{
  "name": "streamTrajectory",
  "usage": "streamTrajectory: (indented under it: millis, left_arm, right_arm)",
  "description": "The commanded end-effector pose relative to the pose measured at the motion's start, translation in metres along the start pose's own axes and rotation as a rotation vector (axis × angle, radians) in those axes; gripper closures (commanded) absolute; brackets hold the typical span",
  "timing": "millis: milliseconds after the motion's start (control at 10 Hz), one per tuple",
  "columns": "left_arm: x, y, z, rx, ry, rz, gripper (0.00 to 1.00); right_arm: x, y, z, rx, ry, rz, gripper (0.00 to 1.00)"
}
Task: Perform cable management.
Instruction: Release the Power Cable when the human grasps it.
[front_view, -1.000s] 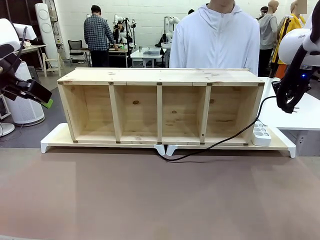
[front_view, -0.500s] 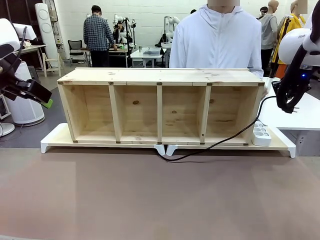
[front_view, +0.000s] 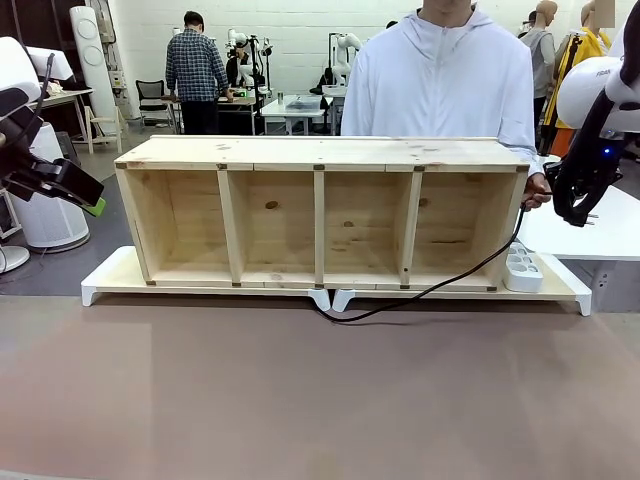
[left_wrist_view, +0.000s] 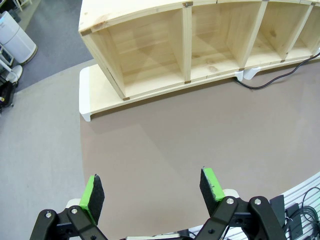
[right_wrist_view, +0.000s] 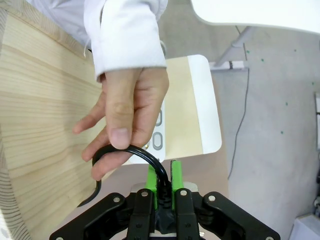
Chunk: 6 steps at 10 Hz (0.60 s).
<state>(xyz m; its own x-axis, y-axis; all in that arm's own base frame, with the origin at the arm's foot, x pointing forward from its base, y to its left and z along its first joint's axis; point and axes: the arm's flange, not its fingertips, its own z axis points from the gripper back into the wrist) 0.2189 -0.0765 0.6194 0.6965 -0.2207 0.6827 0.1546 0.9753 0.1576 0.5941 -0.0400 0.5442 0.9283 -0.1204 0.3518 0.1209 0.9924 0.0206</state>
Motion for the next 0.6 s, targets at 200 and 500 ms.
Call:
streamTrajectory:
  millis: [200,500]
  left_arm:
    - [0.0015,-0.0002,-0.0006,0.001,-0.011,0.000,0.00]
    - [0.0015,-0.0002,-0.0006,0.001,-0.011,0.000,0.00]
  right_arm:
    - [-0.0001,0.0014,0.0006,-0.008,-0.002,-0.010,0.86]
    - [-0.0001,0.0000,0.0000,0.000,0.001,0.000,0.68]
